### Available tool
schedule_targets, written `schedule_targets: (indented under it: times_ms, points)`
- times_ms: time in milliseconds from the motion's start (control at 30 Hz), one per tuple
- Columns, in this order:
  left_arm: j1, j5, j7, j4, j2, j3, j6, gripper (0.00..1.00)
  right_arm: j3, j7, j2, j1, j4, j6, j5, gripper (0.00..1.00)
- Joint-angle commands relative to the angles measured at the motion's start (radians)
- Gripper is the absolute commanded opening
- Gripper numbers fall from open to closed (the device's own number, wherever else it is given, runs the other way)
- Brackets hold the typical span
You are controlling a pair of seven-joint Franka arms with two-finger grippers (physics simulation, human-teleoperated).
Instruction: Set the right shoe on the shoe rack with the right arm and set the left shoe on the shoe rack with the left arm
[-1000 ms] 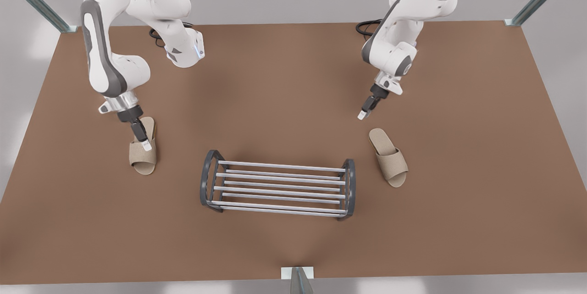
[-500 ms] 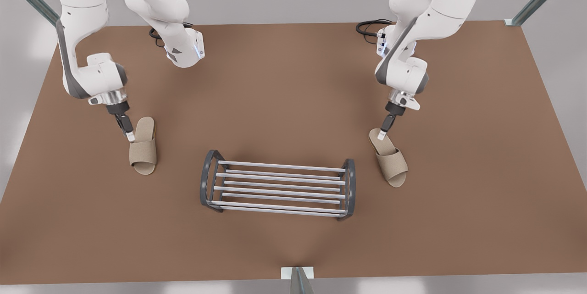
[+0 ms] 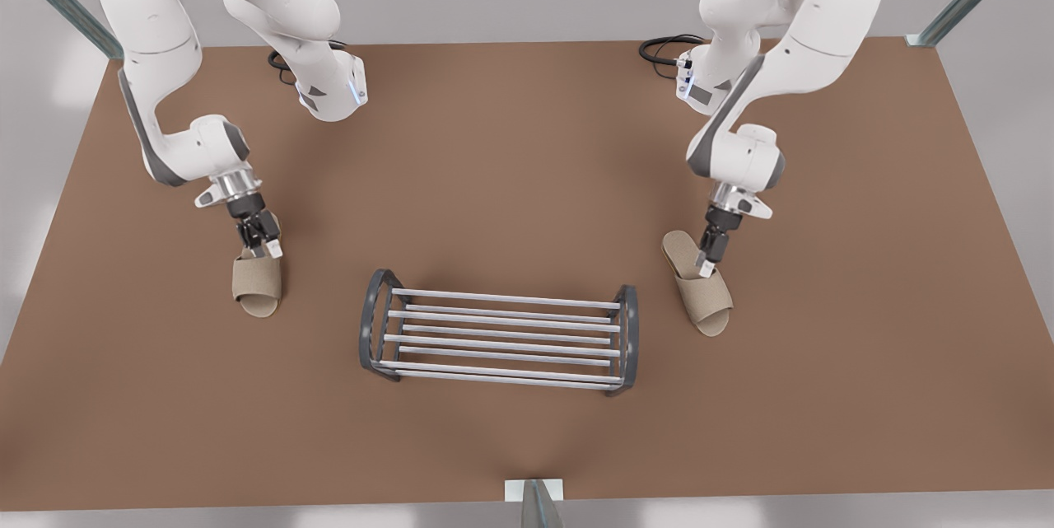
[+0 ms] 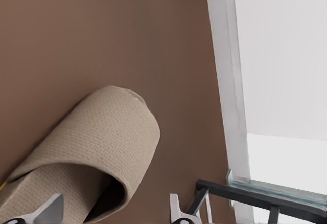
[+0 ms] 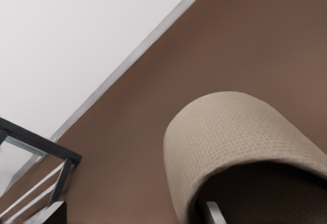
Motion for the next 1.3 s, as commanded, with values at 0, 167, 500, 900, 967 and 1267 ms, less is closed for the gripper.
schedule_targets:
  times_ms: [0, 167, 500, 900, 967, 1267]
  points:
    - [0.012, -0.99, -0.097, 0.018, 0.012, 0.0, 0.005, 1.0, -0.001, -0.29, 0.005, 0.0, 0.002, -0.047, 0.012, 1.0]
    - [0.015, -0.99, -0.097, 0.054, 0.036, 0.0, 0.006, 1.0, -0.001, -0.282, 0.018, -0.014, 0.021, -0.046, 0.012, 1.0]
    - [0.023, -0.987, -0.097, 0.136, 0.114, 0.012, 0.006, 0.87, -0.001, -0.274, 0.084, -0.013, 0.103, -0.021, 0.039, 0.66]
    - [0.024, -0.985, -0.097, 0.172, 0.134, 0.014, 0.008, 0.76, 0.065, 0.074, 0.013, 0.004, 0.165, 0.006, 0.045, 0.21]
    - [0.026, -0.985, -0.097, 0.185, 0.151, 0.014, 0.008, 0.75, 0.171, 0.302, -0.123, 0.033, 0.185, 0.156, 0.047, 0.21]
    - [0.031, -0.985, -0.097, 0.197, 0.162, 0.014, 0.009, 0.6, 0.771, 1.657, -0.418, 0.19, 0.605, 1.233, 0.042, 0.21]
